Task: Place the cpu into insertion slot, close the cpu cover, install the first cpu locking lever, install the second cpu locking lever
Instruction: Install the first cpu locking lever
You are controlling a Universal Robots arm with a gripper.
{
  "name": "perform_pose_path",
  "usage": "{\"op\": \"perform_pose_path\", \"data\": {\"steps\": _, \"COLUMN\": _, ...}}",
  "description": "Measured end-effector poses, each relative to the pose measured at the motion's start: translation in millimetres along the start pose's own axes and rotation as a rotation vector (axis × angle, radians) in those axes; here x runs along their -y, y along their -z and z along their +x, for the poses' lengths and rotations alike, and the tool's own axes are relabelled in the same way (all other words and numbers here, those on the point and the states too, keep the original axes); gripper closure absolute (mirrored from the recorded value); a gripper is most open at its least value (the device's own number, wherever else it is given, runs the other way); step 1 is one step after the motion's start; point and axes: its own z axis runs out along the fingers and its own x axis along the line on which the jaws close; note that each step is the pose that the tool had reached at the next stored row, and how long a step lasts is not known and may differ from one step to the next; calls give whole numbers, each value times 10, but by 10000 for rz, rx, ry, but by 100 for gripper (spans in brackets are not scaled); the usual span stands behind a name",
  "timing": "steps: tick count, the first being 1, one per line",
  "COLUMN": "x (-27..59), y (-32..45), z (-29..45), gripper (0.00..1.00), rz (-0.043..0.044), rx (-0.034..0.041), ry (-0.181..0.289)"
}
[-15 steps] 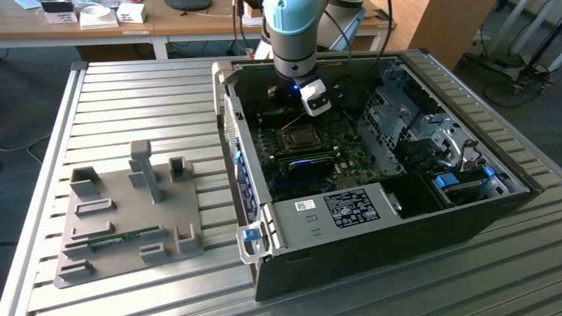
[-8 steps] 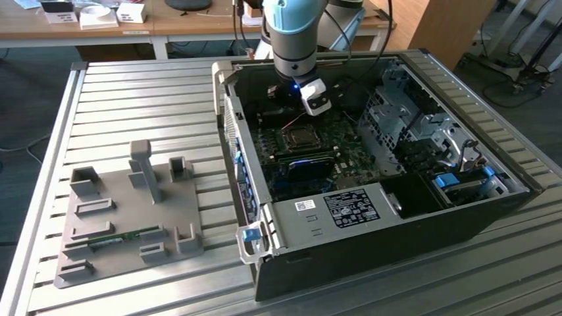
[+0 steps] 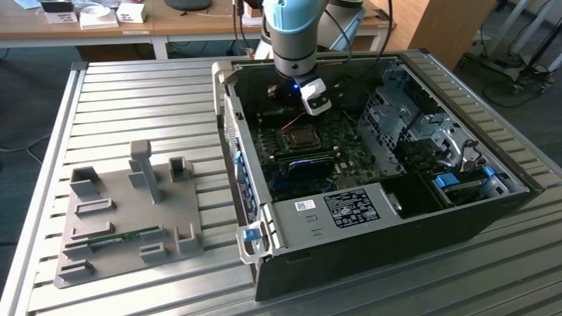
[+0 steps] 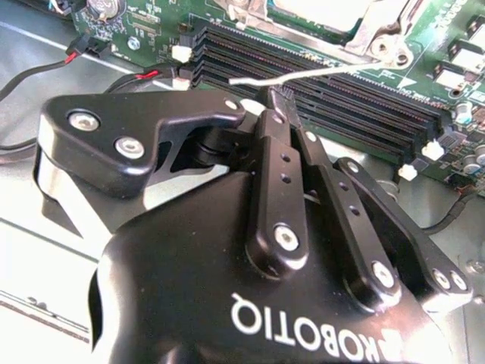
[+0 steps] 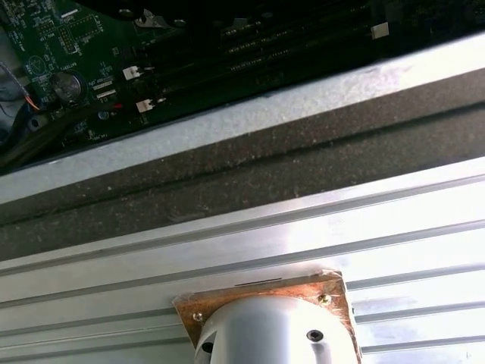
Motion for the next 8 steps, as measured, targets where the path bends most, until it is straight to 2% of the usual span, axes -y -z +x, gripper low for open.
{"op": "perform_pose_path", "data": {"steps": 8, "x": -3, "y": 9, "z": -2, "gripper": 89, "rz": 2, "rx": 0, "ry": 0}}
